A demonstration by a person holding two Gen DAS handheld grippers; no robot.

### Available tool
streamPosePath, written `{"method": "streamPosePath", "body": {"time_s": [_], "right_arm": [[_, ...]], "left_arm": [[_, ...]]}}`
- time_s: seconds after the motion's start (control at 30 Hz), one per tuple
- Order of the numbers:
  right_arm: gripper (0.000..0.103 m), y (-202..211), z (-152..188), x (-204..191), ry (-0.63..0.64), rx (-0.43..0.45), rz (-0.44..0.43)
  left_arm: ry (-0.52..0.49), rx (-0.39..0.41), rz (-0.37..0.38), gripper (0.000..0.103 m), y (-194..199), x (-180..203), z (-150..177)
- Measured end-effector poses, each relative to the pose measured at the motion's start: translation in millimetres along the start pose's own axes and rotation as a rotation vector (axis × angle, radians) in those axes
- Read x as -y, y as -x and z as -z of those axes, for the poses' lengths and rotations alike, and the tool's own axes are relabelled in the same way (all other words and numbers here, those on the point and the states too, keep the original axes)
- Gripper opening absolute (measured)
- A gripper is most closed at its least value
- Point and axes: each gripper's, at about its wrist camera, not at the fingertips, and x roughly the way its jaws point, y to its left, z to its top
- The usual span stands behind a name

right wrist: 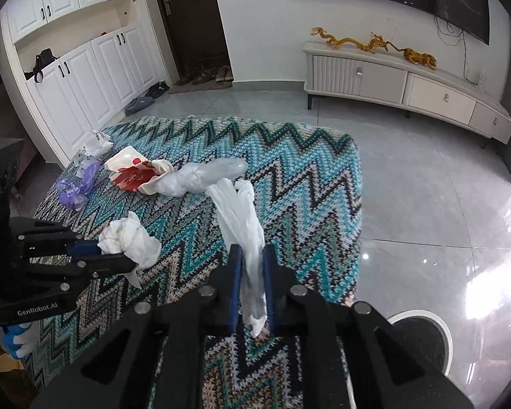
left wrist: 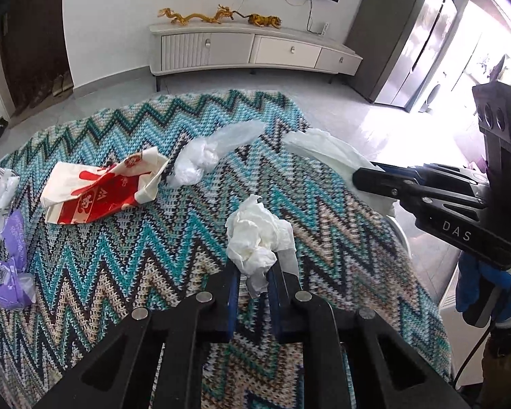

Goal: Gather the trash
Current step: 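Carry both tissues over the bin and open both grippers to release them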

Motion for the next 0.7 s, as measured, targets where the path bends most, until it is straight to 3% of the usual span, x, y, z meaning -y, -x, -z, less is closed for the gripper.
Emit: {"method": "streamPosePath", "body": {"time_s": [0.33,0.5,0.7], "right_arm": [[0.011,67,48,80,-0.107,-0.003,0.166],[0.011,87,92,136,-0.207,-0.04,0.238],[0.012,79,142,192,-0.331,-0.093,0.257]], "left_arm": [[-0.126,-0.014,0.072,0.014,-4,91,-18],[-0.195,-0.059,0.116,0.015,-31,152,-28],[-0.262,-0.152,0.144,0.016,-80,220,-34]]}}
